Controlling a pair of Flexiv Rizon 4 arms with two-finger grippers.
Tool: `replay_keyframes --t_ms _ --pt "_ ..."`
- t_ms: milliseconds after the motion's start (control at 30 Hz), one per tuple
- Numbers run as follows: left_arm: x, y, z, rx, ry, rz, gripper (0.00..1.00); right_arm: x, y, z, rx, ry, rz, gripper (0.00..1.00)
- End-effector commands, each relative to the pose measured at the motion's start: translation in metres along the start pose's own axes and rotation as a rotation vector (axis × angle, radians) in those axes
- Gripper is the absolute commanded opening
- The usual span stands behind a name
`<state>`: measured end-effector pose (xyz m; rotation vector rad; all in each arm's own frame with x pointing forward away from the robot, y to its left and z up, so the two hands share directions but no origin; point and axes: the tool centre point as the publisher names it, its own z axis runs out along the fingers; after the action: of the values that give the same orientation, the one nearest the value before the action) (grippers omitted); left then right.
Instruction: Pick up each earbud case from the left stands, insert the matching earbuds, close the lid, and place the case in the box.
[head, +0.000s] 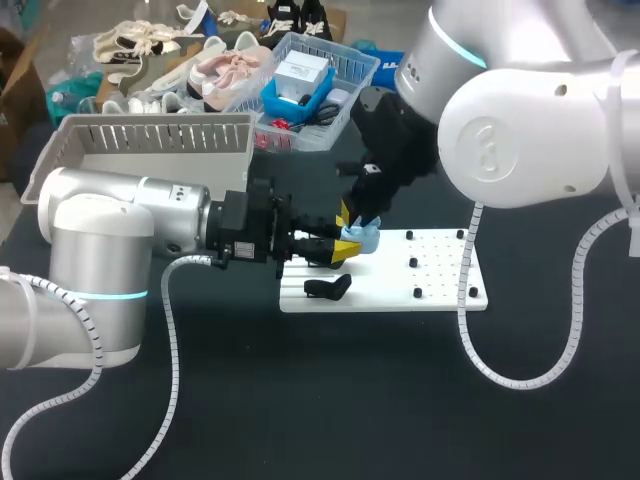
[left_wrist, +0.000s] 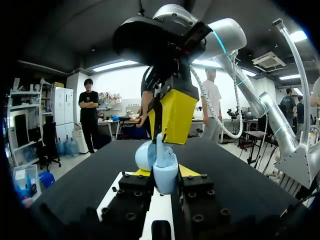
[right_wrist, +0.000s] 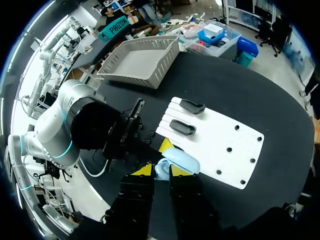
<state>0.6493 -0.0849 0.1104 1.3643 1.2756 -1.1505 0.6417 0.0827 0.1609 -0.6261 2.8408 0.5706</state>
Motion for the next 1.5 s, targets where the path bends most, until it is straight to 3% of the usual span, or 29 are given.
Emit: replay_keyframes --t_ms 33,767,867,1033,1167,1500 --pt "0.0 0.0 0.001 -0.002 0.001 0.0 0.0 0.0 0.0 0.002 0.002 -0.002 0.002 0.0" --pt "0.0 0.0 0.001 -0.002 0.001 0.0 0.0 -0.001 -0.002 0.007 0.014 0.021 0.003 0.0" --pt "0.0 0.0 0.001 -0.002 0.001 0.0 0.0 -0.001 -0.002 0.006 0.02 0.021 -0.001 0.31" --pt "0.0 0.0 0.001 -0.002 0.001 0.0 0.0 -0.002 -0.002 0.005 0.032 0.027 -0.005 0.38" --pt "0.0 0.0 0.001 -0.002 0.001 0.0 0.0 -0.002 -0.001 0.002 0.032 0.025 -0.007 0.37" --pt "0.0 0.0 0.001 -0.002 0.001 0.0 0.0 -0.003 0.005 -0.023 0.029 -0.022 0.002 0.42"
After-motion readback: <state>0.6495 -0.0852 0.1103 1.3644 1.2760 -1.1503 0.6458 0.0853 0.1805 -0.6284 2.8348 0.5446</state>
